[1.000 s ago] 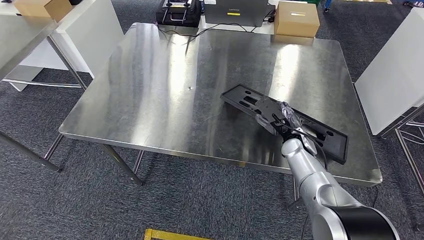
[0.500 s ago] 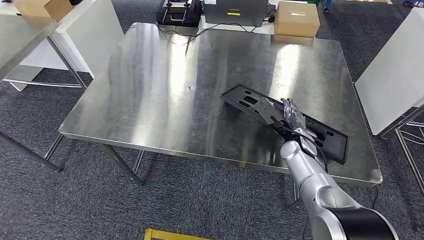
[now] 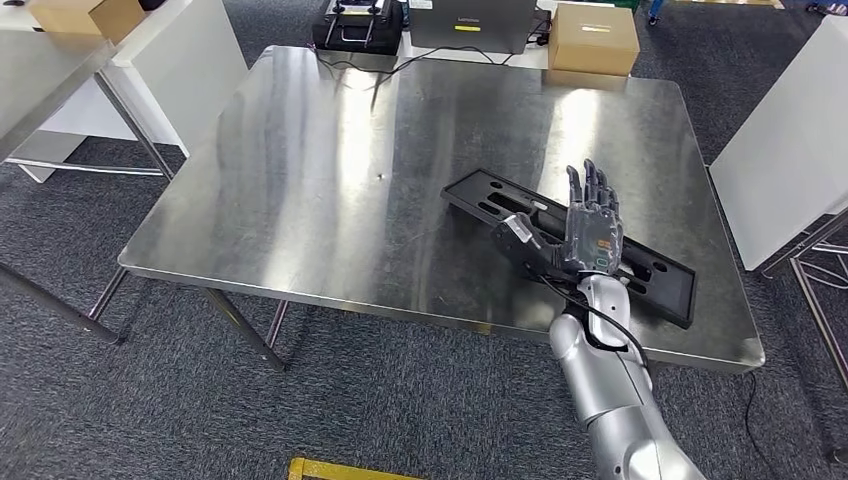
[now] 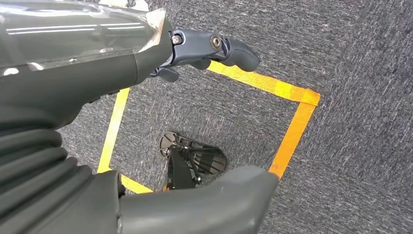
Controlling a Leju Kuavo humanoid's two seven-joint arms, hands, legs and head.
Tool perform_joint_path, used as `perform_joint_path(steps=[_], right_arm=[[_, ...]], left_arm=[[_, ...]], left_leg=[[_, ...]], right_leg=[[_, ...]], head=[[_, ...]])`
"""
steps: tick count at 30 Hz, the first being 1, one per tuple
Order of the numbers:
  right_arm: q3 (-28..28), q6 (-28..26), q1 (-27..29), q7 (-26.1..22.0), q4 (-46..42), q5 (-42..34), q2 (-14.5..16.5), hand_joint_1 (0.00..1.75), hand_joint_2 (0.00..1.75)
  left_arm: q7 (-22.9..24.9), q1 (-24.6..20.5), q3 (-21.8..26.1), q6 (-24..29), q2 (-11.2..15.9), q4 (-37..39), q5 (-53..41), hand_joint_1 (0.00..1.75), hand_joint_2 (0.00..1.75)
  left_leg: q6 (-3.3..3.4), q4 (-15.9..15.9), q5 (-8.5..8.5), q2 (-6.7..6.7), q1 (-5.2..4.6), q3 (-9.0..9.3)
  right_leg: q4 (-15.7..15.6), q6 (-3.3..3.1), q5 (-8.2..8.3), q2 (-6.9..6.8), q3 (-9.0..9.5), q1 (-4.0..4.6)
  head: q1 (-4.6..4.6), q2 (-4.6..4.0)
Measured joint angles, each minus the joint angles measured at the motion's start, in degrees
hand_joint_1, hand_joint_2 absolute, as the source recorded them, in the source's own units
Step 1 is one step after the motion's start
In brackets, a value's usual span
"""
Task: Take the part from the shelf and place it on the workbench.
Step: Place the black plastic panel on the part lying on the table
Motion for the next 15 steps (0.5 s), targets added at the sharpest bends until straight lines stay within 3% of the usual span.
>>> perform_joint_path(steps=[9,15], right_arm=[[-0.28,3.06,6.22,-3.97,-11.03,-0.88,0.32,0.0,0.0],[-0.1,4.06,12.48,-5.11,-20.02,-1.34,0.28,0.0,0.0]], left_arm=[[0.35,-0.01,1.06,-0.05,-0.03,-0.3,0.44,0.0,0.0],[0.34,0.05,1.38,-1.16,0.3,-0.64,0.01,0.0,0.0]], left_leg=[[0.26,0.25,-0.25,0.0,-0.04,-0.02],[0.9,0.78,-0.5,0.0,-0.15,-0.3]], right_leg=[[-0.05,0.02,0.0,-0.01,-0.05,-0.47],[-0.19,0.3,0.15,-0.02,0.02,-0.59]], head=[[-0.02,0.0],[-0.03,0.0]])
